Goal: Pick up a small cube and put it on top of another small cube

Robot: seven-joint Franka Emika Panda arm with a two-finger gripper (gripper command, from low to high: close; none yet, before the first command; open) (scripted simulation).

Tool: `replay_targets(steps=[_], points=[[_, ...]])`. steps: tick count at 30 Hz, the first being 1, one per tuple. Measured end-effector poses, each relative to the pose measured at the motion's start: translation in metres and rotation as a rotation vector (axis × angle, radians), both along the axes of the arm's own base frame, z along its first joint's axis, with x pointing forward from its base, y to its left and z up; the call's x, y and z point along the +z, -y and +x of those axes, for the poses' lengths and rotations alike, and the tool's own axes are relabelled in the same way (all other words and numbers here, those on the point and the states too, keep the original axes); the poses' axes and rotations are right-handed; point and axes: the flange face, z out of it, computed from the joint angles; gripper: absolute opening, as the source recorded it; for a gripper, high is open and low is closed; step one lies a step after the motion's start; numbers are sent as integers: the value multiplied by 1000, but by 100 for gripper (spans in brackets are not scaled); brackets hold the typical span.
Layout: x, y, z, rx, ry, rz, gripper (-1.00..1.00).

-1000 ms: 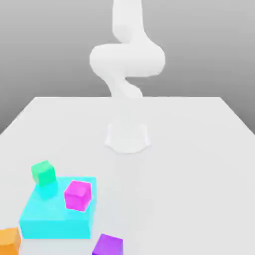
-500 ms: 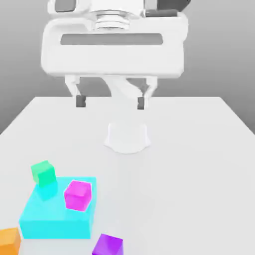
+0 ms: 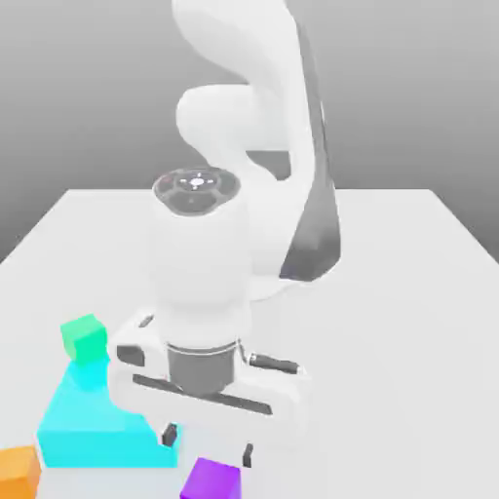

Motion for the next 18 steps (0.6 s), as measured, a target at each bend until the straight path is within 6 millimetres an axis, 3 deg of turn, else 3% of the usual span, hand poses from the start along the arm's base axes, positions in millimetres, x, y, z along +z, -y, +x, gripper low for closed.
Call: replay_targets(steps=[1, 2, 9, 14, 18], points=[[-14, 0, 0, -1, -1, 0, 0], [-28, 0, -1, -1, -2, 0, -100], [-31, 0, -1, -1, -2, 0, -100], [23, 4, 2, -5, -10, 0, -100], [64, 64, -17, -224, -31, -2, -100]])
